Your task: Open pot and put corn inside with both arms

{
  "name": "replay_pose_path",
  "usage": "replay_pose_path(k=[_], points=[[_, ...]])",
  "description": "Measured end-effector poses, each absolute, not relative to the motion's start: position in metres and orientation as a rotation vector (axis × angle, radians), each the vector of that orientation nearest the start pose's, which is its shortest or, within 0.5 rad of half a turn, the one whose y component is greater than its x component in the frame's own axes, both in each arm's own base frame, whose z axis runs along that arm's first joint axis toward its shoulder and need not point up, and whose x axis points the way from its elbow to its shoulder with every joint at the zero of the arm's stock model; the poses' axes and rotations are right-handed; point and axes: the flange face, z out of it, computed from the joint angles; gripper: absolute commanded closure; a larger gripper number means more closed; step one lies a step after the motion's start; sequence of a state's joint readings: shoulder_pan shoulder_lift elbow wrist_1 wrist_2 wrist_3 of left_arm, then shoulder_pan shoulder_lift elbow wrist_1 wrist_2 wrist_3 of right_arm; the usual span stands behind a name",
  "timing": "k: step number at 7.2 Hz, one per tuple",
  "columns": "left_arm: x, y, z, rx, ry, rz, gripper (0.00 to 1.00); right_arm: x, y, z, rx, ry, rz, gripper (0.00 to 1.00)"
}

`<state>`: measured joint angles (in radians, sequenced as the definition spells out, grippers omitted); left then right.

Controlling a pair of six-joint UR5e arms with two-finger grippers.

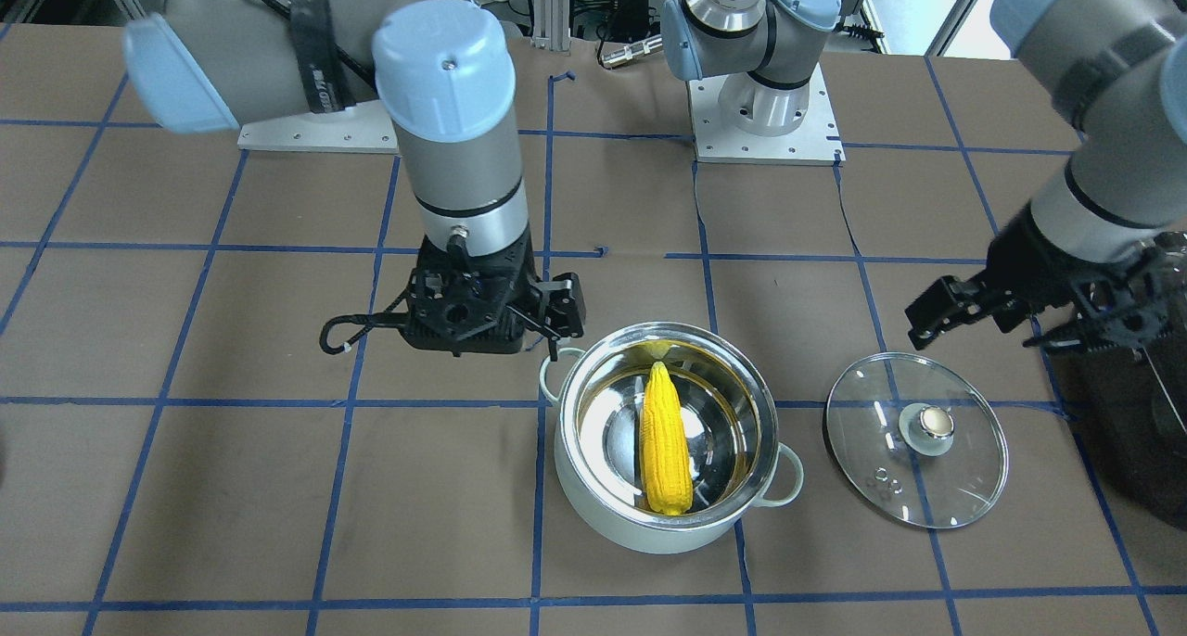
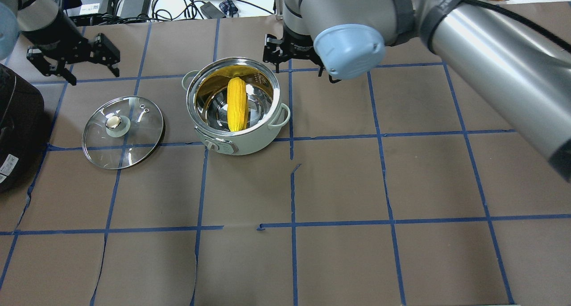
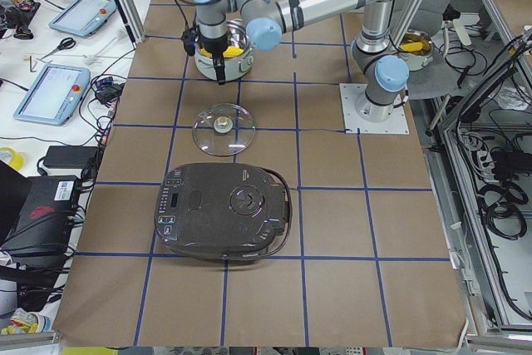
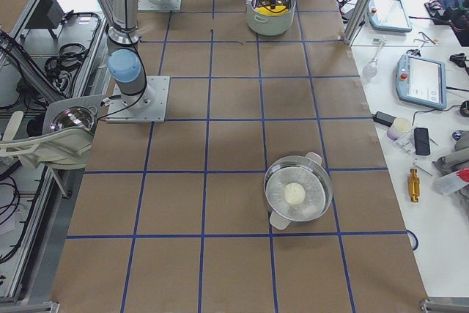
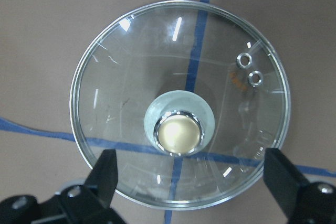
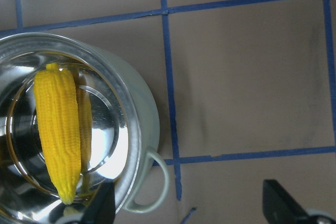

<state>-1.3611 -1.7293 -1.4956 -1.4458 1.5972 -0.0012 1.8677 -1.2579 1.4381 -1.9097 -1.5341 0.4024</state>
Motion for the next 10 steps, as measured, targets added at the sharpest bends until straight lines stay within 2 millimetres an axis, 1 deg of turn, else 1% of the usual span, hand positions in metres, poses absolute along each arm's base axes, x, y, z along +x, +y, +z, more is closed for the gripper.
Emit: replay_pose_path(k=[1, 2, 3, 4, 5, 6, 7, 8, 9, 10], points=[[-0.062, -0.558, 0.487, -0.32, 3.094, -0.119, 0.0, 0.294, -0.548, 0.424, 0.16, 3.062, -0.161, 0.0], [-0.097, -0.54, 0.508, -0.308, 3.099, -0.167, 0.0, 0.273, -0.535, 0.432, 0.125, 3.101, -0.088, 0.0], [-0.117, -0.524, 0.524, -0.304, 3.103, -0.209, 0.0, 0.248, -0.523, 0.446, 0.08, 3.128, -0.021, 0.0], [-0.128, -0.512, 0.535, -0.293, 3.109, -0.241, 0.0, 0.221, -0.511, 0.465, 0.045, 3.14, 0.028, 0.0], [-0.132, -0.506, 0.537, -0.262, 3.114, -0.247, 0.0, 0.189, -0.502, 0.481, 0.001, 3.144, 0.067, 0.0], [-0.134, -0.502, 0.535, -0.201, 3.122, -0.24, 0.0, 0.158, -0.498, 0.491, -0.001, 3.143, 0.1, 0.0], [-0.135, -0.5, 0.534, -0.15, 3.139, -0.23, 0.0, 0.134, -0.497, 0.495, 0.028, 3.141, 0.12, 0.0], [-0.136, -0.498, 0.533, -0.123, 3.155, -0.205, 0.0, 0.118, -0.497, 0.499, 0.053, 3.14, 0.122, 0.0], [-0.136, -0.496, 0.533, -0.108, 3.161, -0.176, 0.0, 0.111, -0.496, 0.502, 0.062, 3.14, 0.111, 0.0], [-0.137, -0.495, 0.533, -0.101, 3.162, -0.164, 0.0, 0.107, -0.497, 0.503, 0.066, 3.14, 0.104, 0.0]])
